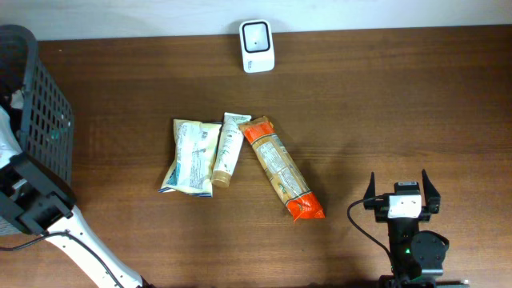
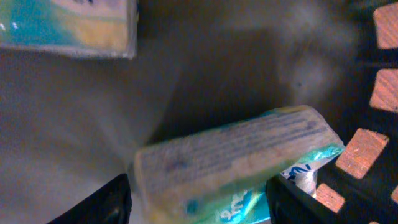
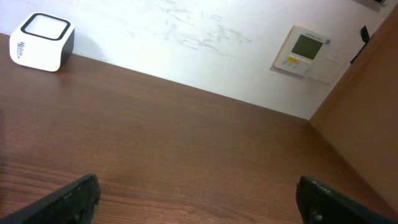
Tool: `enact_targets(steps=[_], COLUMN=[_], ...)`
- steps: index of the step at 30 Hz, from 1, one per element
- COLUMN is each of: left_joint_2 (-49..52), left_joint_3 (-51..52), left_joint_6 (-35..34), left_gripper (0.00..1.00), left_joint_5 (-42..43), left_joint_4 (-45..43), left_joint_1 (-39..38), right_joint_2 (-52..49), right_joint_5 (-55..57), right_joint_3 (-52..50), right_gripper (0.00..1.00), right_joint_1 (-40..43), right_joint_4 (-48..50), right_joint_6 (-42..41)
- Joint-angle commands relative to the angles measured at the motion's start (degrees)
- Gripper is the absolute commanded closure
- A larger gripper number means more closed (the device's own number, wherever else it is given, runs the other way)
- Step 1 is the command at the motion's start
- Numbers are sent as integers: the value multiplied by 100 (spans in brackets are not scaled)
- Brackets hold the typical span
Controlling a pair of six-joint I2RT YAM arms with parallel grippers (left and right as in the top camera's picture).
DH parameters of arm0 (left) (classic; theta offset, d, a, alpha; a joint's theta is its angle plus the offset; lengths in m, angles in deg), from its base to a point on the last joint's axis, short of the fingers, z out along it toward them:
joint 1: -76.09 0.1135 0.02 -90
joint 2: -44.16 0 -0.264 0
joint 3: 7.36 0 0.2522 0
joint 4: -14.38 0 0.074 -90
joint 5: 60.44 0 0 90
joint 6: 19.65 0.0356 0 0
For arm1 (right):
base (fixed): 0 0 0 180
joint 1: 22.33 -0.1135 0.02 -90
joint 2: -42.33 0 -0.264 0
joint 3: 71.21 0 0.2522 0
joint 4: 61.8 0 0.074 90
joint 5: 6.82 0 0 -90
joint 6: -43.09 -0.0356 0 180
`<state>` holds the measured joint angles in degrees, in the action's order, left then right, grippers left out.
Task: Scan the item barcode
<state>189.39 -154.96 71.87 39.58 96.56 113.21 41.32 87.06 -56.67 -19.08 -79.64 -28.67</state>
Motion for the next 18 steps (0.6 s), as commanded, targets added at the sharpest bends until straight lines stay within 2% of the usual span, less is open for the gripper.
enact_targets(steps=[1,2,3,4,7,10,14,18], left_joint_2=[391,391,389,389,330,-13,-702,-1517], left_joint_3=[177,166,146,90,-564,-2306,-4365,-4588], left_joint_6=[72,72,70,70,70,28,-293,-348], left_gripper=[47,66,93,100,100,100,100,100], left_joint_5=[-131,-129,-129,-129,-127,-129,-129,-61], left_joint_4=[188,192,227,308,793,1491,1843,2280], left_joint_1=[-42,-42,-42,-42,-42,9,120,0], right_joint_2=[28,28,28,28,28,28,28,28], right_joint_5=[92,92,92,92,92,92,92,92], right_joint_3=[-46,-46,-46,-46,-46,-46,-46,-46], right_gripper=[1,1,1,2,1,1,1,1], right_joint_1=[17,17,17,17,17,17,17,17], right_joint_4=[-11,-11,-11,-11,-11,-11,-11,-11], right_joint_6=[20,20,20,20,20,20,20,20])
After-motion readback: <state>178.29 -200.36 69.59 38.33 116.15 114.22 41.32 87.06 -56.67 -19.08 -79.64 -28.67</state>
